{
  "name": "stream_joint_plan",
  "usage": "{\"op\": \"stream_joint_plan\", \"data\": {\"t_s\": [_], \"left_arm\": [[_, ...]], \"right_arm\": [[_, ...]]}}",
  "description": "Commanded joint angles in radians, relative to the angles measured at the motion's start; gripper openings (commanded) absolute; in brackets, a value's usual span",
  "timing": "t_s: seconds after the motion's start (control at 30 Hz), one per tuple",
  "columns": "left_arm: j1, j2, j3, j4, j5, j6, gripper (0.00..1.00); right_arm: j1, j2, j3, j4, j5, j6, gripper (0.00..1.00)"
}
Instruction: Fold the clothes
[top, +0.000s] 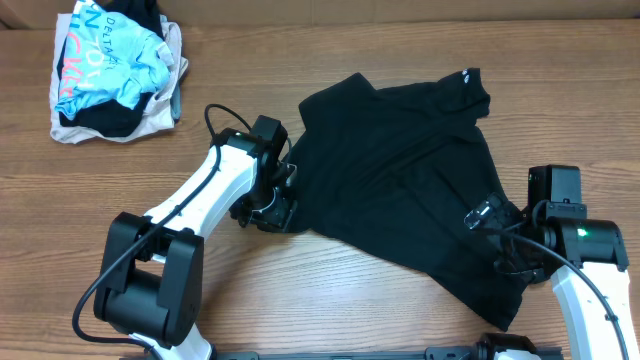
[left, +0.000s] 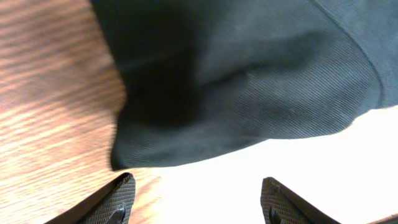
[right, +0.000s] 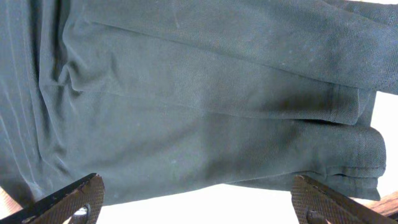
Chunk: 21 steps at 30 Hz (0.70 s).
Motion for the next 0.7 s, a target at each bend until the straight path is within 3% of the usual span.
{"op": "stream_joint_plan", "data": {"t_s": [0.0,0.57,0.63,0.67], "left_arm": [[-0.001,-0.001,-0.003,0.023,-0.064,-0.003,0.68],[-0.002,0.000,-0.171,0.214,-0.008,-0.006,0.70],[-0.002,0.000,-0.171,0.229,0.001,-0.007,0.66],[-0.002,0.000,-0.171,0.234,0.014,-0.008,0.58]], "right_arm": [[-0.003,-0.009,-0.003,0.010,-0.005,-0.008,1.00],[-0.003,-0.009,-0.003,0.037,0.003,-0.030,1.00],[-0.003,-0.009,-0.003,0.041,0.004,-0.033,1.00],[-0.003,-0.009,-0.003,0.041,0.011,-0.033,1.00]]}}
